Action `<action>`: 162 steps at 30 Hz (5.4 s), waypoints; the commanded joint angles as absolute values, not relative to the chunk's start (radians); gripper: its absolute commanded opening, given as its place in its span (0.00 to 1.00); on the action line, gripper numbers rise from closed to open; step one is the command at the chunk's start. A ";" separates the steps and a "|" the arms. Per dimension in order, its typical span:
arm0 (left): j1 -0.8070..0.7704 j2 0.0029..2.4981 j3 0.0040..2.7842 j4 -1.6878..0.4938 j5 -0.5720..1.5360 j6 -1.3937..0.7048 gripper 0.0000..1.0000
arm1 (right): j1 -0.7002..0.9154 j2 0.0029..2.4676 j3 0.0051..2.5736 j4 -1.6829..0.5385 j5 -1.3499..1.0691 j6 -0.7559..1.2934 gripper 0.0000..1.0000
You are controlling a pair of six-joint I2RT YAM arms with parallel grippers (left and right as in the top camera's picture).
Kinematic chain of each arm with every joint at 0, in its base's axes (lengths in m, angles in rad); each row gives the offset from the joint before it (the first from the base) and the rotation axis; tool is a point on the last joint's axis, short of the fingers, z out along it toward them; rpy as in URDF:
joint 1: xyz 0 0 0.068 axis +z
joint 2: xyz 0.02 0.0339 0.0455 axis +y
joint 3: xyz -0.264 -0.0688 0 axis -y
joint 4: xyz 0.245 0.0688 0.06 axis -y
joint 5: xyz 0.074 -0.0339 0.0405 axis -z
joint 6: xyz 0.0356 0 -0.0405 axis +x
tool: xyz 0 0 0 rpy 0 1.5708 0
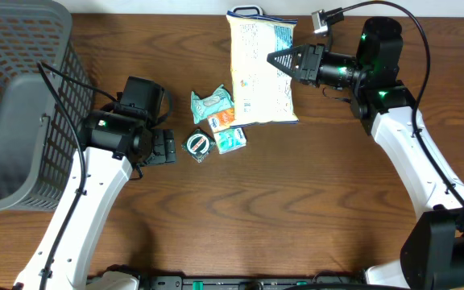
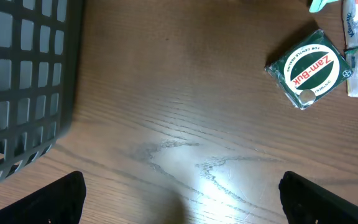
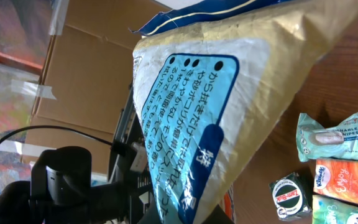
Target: Scan the item barcode
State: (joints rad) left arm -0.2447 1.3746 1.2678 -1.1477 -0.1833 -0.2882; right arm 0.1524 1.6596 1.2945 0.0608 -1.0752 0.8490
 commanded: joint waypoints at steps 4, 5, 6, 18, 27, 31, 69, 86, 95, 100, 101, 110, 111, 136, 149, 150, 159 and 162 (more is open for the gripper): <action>-0.241 1.378 1.266 -1.151 -0.196 -0.290 0.98 | 0.185 1.640 1.304 0.068 -1.086 0.859 0.01; -0.241 1.378 1.266 -1.151 -0.196 -0.290 0.98 | 0.187 1.640 1.304 0.068 -1.082 0.859 0.01; -0.241 1.378 1.266 -1.151 -0.196 -0.290 0.98 | 0.188 1.640 1.304 0.068 -1.076 0.859 0.01; -0.241 1.378 1.266 -1.151 -0.196 -0.290 0.98 | 0.191 1.640 1.304 0.068 -1.070 0.851 0.01; -0.241 1.378 1.266 -1.151 -0.195 -0.290 0.98 | 0.192 1.640 1.304 0.068 -1.067 0.844 0.01; -0.241 1.378 1.266 -1.151 -0.196 -0.290 0.98 | 0.191 1.640 1.304 0.068 -1.067 0.844 0.01; -0.241 1.378 1.266 -1.151 -0.196 -0.290 0.98 | 0.191 1.641 1.304 0.067 -1.067 0.894 0.01; -0.241 1.378 1.266 -1.151 -0.196 -0.290 0.98 | 0.191 1.641 1.304 0.064 -1.064 0.874 0.01; -0.241 1.378 1.266 -1.151 -0.196 -0.290 0.98 | 0.191 1.641 1.303 0.064 -1.056 0.866 0.01; -0.241 1.378 1.266 -1.151 -0.196 -0.290 0.98 | 0.191 1.641 1.303 0.064 -1.056 0.857 0.01; -0.241 1.378 1.266 -1.151 -0.196 -0.290 0.98 | 0.191 1.641 1.303 0.064 -1.055 0.854 0.01; -0.241 1.378 1.266 -1.151 -0.196 -0.290 0.98 | 0.191 1.641 1.302 0.064 -1.053 0.855 0.01; -0.241 1.378 1.266 -1.151 -0.195 -0.290 0.98 | 0.191 1.641 1.301 0.064 -1.053 0.854 0.01; -0.241 1.378 1.266 -1.151 -0.196 -0.290 0.98 | 0.191 1.641 1.299 -0.308 -0.383 0.327 0.01; -0.241 1.378 1.266 -1.151 -0.196 -0.290 0.98 | 0.277 1.670 1.294 -0.469 0.511 -0.010 0.01; -0.241 1.378 1.266 -1.151 -0.195 -0.290 0.98 | 0.290 1.684 1.291 -0.469 0.569 -0.009 0.01; -0.241 1.378 1.266 -1.151 -0.195 -0.290 0.98 | 0.368 1.876 1.275 -0.478 0.700 -0.003 0.01; -0.241 1.378 1.266 -1.151 -0.196 -0.290 0.98 | 0.411 1.904 1.275 -0.502 0.686 0.041 0.05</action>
